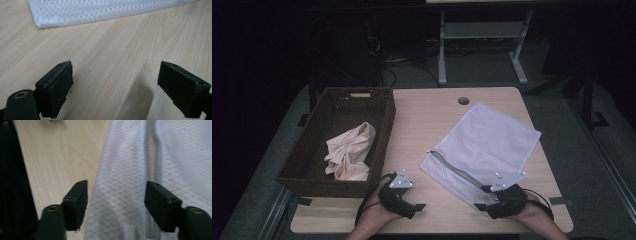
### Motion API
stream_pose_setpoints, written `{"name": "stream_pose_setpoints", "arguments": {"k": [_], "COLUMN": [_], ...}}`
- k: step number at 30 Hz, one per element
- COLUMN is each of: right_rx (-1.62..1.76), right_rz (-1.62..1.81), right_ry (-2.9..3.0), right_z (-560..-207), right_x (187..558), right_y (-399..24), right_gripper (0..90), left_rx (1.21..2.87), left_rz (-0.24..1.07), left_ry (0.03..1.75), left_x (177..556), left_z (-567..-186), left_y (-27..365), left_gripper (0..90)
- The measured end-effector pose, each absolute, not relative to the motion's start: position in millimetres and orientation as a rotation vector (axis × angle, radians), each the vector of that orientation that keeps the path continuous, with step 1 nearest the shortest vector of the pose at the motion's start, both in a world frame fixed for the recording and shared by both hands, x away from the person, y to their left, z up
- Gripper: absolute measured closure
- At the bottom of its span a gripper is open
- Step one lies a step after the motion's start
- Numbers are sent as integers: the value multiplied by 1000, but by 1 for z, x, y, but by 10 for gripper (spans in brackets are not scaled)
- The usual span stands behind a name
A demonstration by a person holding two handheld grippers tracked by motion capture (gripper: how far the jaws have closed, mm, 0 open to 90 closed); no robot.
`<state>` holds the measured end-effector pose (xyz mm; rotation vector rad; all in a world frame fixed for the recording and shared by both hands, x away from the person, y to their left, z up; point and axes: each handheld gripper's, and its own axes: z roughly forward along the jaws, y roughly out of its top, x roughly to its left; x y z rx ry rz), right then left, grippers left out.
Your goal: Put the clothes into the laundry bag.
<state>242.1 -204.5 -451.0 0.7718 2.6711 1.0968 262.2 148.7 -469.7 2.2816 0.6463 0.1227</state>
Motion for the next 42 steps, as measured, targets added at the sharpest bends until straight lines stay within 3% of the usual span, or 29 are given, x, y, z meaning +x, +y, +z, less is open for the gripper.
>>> {"name": "stream_pose_setpoints", "arguments": {"k": [18,22,27,28,29,30,33,42], "right_rx": [1047,1110,1158,1211,1255,1294,1279,1258], "right_rz": [1102,1102,1171,1127,1078,1041,1037,1041], "right_ry": [2431,2413,2652,2656,2587,2513,2480,2381], "right_z": [-456,-457,-460,-462,-463,-464,-462,-454], "right_x": [228,227,232,234,233,233,236,238], "right_y": [-252,-258,-267,-268,-269,-271,-276,-283], "right_gripper": [133,0,25,57,165,208,133,150], "left_rx": [2272,2273,2272,2267,2268,2268,2270,2257], "left_rz": [108,105,96,97,97,98,107,117], "left_ry": [638,629,623,619,615,611,599,590], "left_x": [262,261,258,257,257,256,254,256], "left_z": [-467,-462,-454,-452,-450,-447,-439,-405], "left_y": [148,147,146,145,145,144,143,145], "left_gripper": [121,120,114,114,114,114,114,114]}}
